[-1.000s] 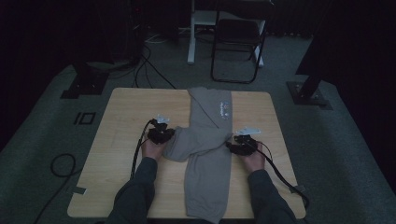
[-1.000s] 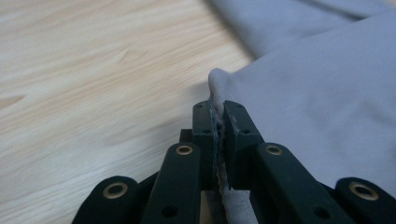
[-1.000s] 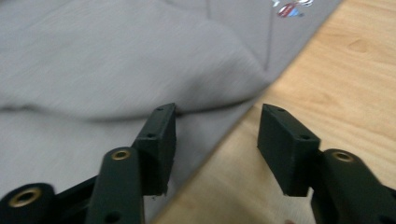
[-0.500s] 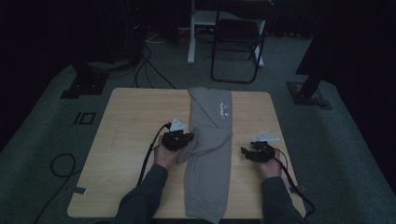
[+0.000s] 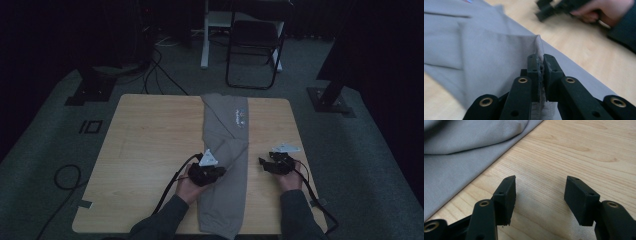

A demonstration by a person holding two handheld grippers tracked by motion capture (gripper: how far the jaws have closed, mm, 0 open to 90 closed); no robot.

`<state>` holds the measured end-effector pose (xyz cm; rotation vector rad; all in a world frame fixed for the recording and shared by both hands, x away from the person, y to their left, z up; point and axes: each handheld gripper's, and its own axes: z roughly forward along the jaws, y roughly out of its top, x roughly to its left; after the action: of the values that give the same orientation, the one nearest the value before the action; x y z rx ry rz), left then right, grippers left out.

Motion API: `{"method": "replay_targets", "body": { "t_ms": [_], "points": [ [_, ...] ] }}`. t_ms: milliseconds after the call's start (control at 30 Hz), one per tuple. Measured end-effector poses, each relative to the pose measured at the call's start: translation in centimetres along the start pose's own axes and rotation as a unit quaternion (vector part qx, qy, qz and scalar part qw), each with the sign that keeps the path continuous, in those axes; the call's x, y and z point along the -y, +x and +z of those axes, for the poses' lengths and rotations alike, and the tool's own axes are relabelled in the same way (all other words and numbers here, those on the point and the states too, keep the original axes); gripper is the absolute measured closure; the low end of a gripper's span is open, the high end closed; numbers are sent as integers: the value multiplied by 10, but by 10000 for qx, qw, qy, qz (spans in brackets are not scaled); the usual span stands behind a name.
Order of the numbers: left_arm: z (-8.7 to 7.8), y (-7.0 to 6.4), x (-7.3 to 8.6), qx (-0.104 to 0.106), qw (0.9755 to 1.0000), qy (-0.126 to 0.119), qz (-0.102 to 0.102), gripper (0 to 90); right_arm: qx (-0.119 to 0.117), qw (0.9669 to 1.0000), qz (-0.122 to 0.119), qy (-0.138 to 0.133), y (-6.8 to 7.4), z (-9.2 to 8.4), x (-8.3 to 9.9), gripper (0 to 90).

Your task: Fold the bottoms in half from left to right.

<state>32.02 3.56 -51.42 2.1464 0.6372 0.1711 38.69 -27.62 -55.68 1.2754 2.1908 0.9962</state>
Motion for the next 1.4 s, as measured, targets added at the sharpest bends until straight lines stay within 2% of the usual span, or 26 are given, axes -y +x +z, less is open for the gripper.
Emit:
{"method": "replay_targets", "body": {
  "t_ms": [133,200,233,300,333,400,433,500,533,567,600,633,700,733,800,833,900,967,1033,1100,1133,1233,1333,1400],
  "points": [
    [-2,-22,12,208,9992,163,283,841,1,10000,-1,-5,0,0,0,432],
    [-6,-30,19,346,9990,128,250,842,3,10000,2,-4,0,0,0,432],
    [-7,-37,25,424,9985,199,285,842,2,10000,4,-2,0,0,0,432],
    [-8,-40,27,464,9982,221,313,842,3,10000,1,-2,0,0,0,432],
    [-9,-46,31,580,9975,266,311,842,12,10000,1,-2,0,0,0,432],
    [-9,-46,31,580,9975,266,311,842,13,10000,5,-2,0,0,0,432],
    [-10,-52,35,770,9964,259,225,842,13,10000,5,-2,0,0,0,432],
    [-11,-57,37,825,9956,321,300,834,22,10000,17,-1,1,0,0,431],
    [-12,-56,37,834,9957,267,298,802,26,10000,41,7,2,-1,0,432],
    [-15,-53,36,833,9961,173,247,725,28,10000,43,33,3,-1,0,440],
    [-19,-49,34,774,9967,81,218,648,-15,9999,64,75,4,-3,0,463],
    [-25,-44,32,698,9974,-24,188,613,-107,9999,99,77,6,-5,-1,465],
    [-38,-33,30,554,9980,-298,65,603,-235,9996,116,-75,13,-13,-5,470],
    [-44,-27,30,386,9985,-395,9,599,-323,9993,108,-168,18,-18,-7,471],
    [-51,-14,31,-49,9993,-370,-89,606,-590,9977,94,-334,30,-29,-9,472],
    [-51,-9,33,-233,9993,-276,-139,613,-703,9969,26,-348,38,-33,-9,472],
    [-46,-1,39,-518,9986,-79,-86,617,-908,9952,-200,-290,55,-37,-6,479],
    [-35,5,47,-533,9983,113,-215,625,-1028,9938,-402,-113,72,-36,0,490],
    [-26,9,53,-602,9972,330,-298,637,-1181,9918,-495,46,84,-33,6,503],
    [-19,12,56,-629,9963,459,-353,644,-1087,9914,-703,177,92,-27,8,514],
    [-17,11,56,-651,9963,443,-355,650,-1004,9917,-768,244,93,-24,7,520],
    [-12,13,51,-679,9960,496,-308,655,-902,9918,-857,288,92,-16,5,518],
    [-6,19,47,-612,9961,434,-455,656,-786,9930,-839,270,83,-10,0,510],
    [-1,22,43,-628,9960,408,-478,664,-670,9945,-764,256,75,-6,-4,510]
  ]
}}
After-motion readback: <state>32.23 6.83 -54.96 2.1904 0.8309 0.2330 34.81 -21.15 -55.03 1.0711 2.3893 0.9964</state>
